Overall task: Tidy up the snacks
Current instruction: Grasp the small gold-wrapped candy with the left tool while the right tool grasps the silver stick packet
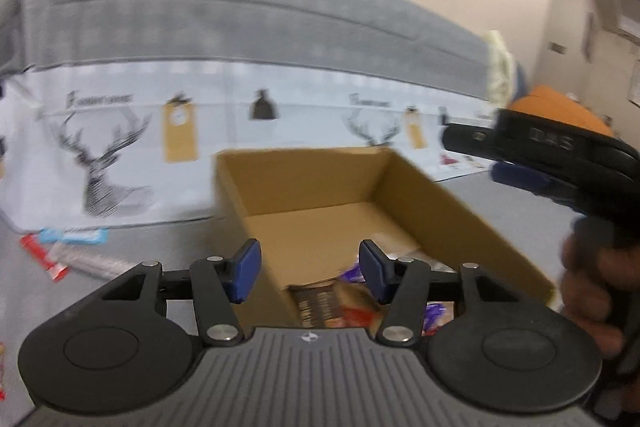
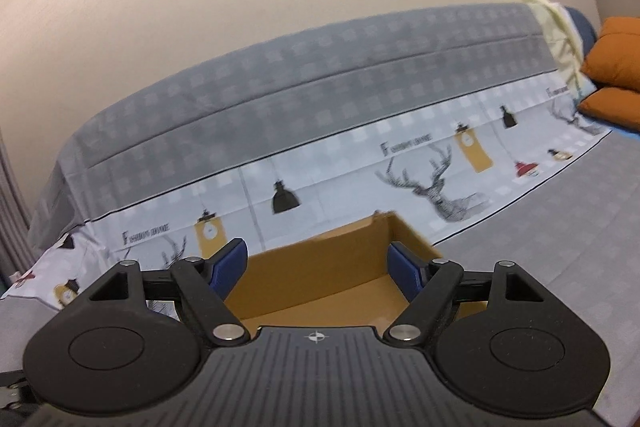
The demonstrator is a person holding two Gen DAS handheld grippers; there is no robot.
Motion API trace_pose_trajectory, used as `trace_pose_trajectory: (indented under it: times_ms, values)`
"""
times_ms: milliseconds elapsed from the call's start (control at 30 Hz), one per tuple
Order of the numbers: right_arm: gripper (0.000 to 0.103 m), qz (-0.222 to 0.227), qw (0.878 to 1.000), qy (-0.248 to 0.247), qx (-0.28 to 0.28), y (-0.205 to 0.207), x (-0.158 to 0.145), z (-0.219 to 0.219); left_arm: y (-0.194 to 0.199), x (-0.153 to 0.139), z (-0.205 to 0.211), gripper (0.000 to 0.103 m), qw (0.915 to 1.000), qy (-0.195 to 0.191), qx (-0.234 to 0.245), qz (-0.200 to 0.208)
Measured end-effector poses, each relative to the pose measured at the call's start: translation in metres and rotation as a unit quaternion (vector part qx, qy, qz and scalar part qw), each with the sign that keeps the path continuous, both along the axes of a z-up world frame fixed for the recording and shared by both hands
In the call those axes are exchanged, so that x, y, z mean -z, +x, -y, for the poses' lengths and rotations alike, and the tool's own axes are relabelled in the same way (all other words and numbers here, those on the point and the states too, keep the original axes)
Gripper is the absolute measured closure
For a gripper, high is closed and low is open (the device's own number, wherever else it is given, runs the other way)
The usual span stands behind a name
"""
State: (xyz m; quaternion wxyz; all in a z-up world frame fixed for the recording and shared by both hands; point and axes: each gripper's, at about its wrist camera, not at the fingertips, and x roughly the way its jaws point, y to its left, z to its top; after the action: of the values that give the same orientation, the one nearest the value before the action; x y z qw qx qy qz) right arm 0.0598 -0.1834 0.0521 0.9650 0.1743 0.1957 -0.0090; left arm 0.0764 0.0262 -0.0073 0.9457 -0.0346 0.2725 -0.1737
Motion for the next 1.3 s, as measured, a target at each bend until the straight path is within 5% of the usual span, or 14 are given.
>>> trace_pose_trajectory:
  times_ms: [167, 333, 500, 667, 833, 1033, 1233, 1300]
  values:
    - [0.024, -0.01, 0.999, -0.004, -0.032, 0.004, 0.0, -0.023, 0.0, -0.004, -0.022, 0.048, 0.9991, -0.001, -0.042, -0.003]
    - [0.024, -0.009, 0.998, -0.015, -0.061, 0.004, -0.001, -0.044, -0.001, -0.004, -0.031, 0.084, 0.9965, 0.031, -0.078, -0.004]
    - [0.024, -0.01, 0.997, -0.018, -0.07, 0.006, 0.0, -0.053, 0.001, -0.004, -0.042, 0.087, 0.9901, 0.062, -0.126, -0.001]
    - [0.024, -0.013, 0.997, -0.016, -0.075, 0.008, 0.001, -0.057, 0.002, 0.009, -0.058, 0.087, 0.9745, 0.123, -0.187, 0.012]
    - [0.024, -0.014, 0.996, -0.016, -0.085, 0.009, 0.001, -0.064, 0.01, 0.063, -0.085, 0.087, 0.9327, 0.222, -0.283, -0.024]
    - [0.024, -0.019, 0.995, -0.016, -0.094, 0.01, 0.003, -0.071, 0.018, 0.107, -0.121, 0.087, 0.8776, 0.285, -0.382, -0.05]
    - [0.024, -0.019, 0.993, -0.031, -0.113, 0.011, 0.004, -0.079, 0.035, 0.128, -0.157, 0.084, 0.8492, 0.302, -0.416, -0.119]
    - [0.024, -0.021, 0.993, -0.033, -0.115, 0.013, 0.004, -0.079, 0.038, 0.133, -0.166, 0.074, 0.8408, 0.31, -0.424, -0.13]
